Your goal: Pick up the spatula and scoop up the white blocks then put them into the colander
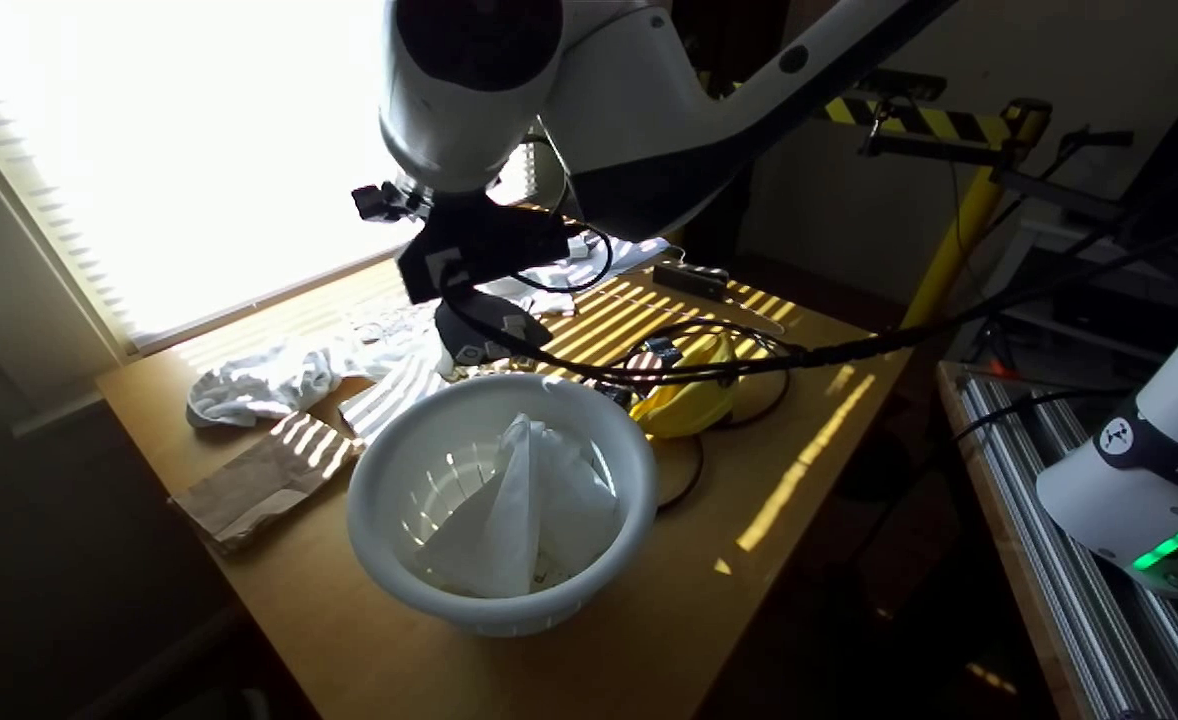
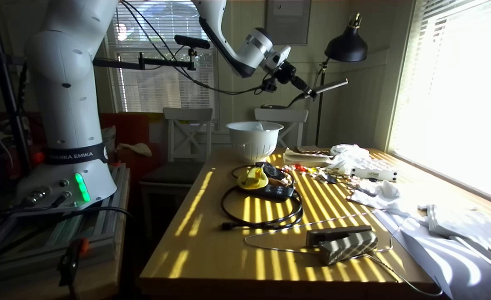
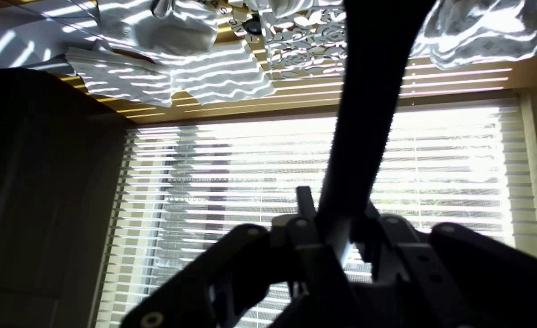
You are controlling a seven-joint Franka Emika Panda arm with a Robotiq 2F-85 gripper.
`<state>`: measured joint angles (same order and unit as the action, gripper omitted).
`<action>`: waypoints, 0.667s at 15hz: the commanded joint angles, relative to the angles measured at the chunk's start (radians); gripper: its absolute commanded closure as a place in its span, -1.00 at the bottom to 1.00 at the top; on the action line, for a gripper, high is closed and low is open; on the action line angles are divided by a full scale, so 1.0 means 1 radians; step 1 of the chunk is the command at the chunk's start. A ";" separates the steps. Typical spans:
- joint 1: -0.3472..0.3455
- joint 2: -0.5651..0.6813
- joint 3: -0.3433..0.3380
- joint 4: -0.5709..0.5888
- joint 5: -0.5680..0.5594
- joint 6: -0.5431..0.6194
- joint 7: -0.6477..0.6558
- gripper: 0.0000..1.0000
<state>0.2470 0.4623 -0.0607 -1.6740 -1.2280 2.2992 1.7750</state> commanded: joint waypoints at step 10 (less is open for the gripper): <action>0.051 -0.087 0.153 -0.062 -0.808 -0.094 0.453 0.88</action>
<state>0.3049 0.4416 0.0583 -1.6757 -1.8732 2.2489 2.1062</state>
